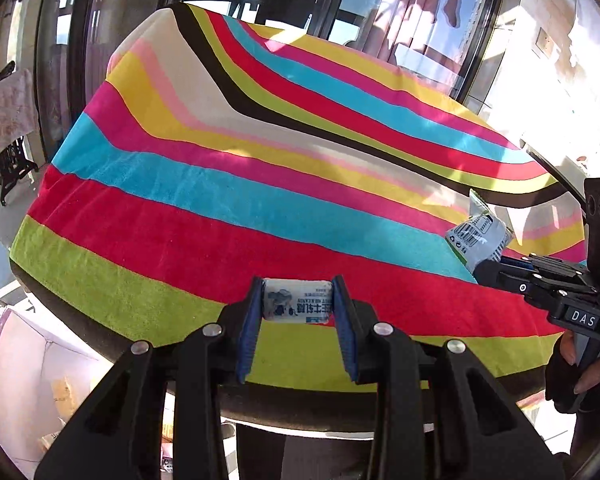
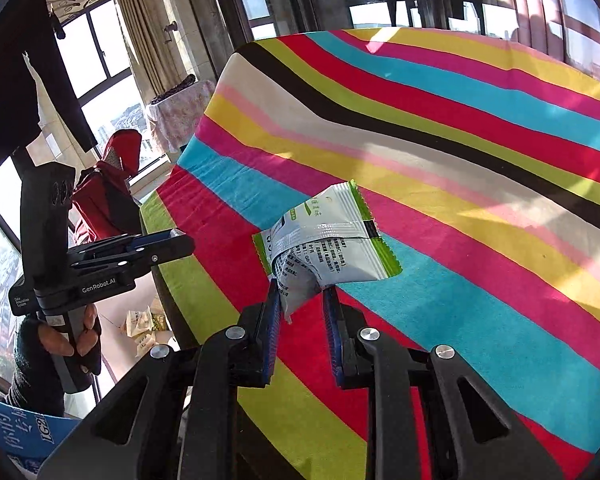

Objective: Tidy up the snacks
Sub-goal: 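Carry both items to the white box and open both tools to drop them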

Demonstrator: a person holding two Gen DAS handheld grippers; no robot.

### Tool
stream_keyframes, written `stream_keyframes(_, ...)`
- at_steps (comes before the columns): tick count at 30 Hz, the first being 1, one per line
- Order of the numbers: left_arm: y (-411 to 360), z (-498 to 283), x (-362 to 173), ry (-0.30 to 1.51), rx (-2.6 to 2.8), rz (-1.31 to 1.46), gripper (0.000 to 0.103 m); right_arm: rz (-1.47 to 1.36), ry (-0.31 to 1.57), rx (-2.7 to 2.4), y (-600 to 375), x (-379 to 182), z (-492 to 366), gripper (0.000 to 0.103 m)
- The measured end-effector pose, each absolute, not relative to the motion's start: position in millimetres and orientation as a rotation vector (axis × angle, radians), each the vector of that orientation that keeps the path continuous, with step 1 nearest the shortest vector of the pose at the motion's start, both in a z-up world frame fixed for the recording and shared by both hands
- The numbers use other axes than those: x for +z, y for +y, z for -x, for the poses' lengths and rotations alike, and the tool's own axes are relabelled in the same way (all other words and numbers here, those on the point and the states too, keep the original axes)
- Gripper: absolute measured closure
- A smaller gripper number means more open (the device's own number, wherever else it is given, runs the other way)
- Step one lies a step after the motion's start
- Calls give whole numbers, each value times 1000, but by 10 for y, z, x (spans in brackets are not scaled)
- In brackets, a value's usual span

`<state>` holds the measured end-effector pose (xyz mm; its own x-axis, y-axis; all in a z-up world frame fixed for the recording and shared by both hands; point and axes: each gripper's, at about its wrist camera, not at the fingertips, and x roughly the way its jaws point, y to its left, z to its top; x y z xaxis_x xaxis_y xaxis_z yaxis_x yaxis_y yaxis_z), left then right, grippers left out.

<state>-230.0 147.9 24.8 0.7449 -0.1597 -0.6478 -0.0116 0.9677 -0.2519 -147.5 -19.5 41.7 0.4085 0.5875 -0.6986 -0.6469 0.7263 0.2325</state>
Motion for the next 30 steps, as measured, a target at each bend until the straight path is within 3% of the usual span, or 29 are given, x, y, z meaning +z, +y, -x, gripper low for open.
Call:
stream_keyframes(14, 2416, 3200, 84, 723, 199, 380, 69, 322, 857, 1105, 989, 382, 2188, 81)
stream_keyframes(26, 3001, 3812, -106, 742, 479, 398, 68, 633, 878, 1328, 2063, -148, 2814, 79)
stream_keyframes(27, 3024, 3845, -90, 734, 494, 388, 60, 641, 863, 1333, 2128, -170, 2829, 76)
stream_keyframes(28, 3041, 3869, -60, 723, 514, 374, 30, 647, 864, 1330, 2175, -200, 2830, 57)
stream_keyframes(29, 3048, 3891, -19, 706, 544, 355, 11, 648, 879, 1317, 2202, -228, 2823, 41)
stream_keyframes(30, 3046, 3931, 27, 675, 571, 336, 2, 636, 890, 1301, 2209, -233, 2811, 18)
